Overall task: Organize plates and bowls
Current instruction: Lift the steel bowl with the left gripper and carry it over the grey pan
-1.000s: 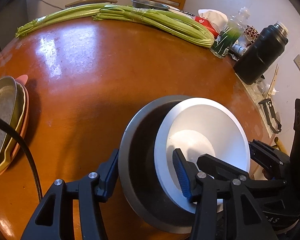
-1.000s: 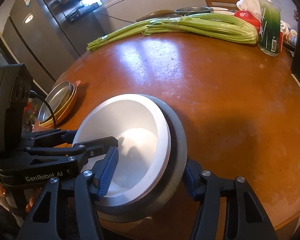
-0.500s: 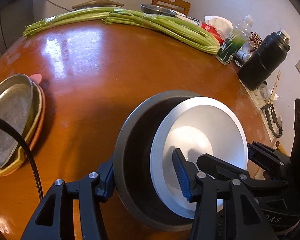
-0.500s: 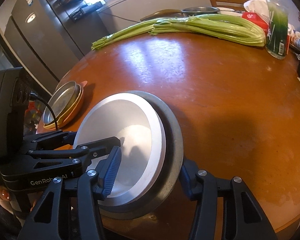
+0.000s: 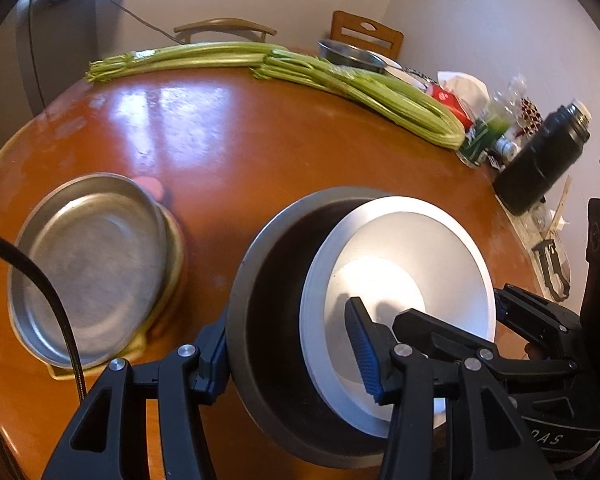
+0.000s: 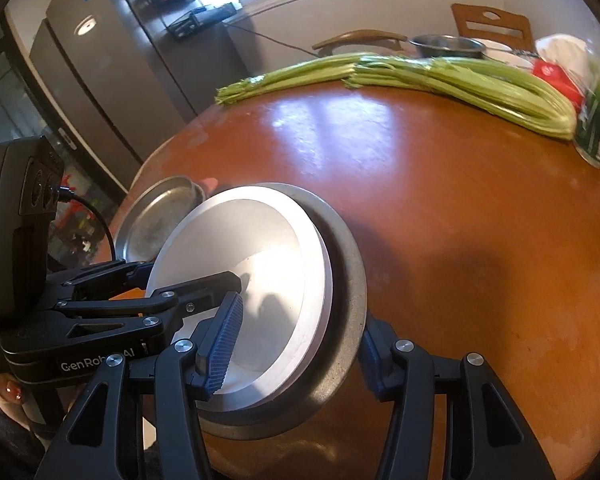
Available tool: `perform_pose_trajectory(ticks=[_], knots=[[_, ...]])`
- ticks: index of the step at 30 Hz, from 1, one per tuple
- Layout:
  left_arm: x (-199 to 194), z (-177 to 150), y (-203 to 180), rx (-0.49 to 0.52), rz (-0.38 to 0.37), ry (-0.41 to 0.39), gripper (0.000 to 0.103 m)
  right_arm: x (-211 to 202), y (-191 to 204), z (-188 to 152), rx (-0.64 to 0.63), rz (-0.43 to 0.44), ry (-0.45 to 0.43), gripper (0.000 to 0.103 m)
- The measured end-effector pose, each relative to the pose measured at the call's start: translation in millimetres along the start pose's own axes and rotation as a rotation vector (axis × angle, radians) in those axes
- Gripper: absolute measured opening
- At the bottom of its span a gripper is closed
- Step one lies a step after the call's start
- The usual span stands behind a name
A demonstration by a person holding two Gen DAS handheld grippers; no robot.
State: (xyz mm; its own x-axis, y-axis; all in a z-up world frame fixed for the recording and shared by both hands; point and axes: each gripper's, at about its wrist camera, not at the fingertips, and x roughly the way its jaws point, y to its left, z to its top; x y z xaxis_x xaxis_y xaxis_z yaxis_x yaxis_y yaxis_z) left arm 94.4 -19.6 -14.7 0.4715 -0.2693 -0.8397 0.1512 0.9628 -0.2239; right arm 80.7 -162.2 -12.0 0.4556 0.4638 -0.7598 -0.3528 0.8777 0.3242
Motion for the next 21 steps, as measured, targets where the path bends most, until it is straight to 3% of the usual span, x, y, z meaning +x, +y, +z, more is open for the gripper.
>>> perform_pose_trajectory(ticks=[21], knots=[[-27, 13, 69, -0.094, 0.046, -0.062, 0.051, 36, 63, 43, -0.115, 0.044, 0.012, 0.056]])
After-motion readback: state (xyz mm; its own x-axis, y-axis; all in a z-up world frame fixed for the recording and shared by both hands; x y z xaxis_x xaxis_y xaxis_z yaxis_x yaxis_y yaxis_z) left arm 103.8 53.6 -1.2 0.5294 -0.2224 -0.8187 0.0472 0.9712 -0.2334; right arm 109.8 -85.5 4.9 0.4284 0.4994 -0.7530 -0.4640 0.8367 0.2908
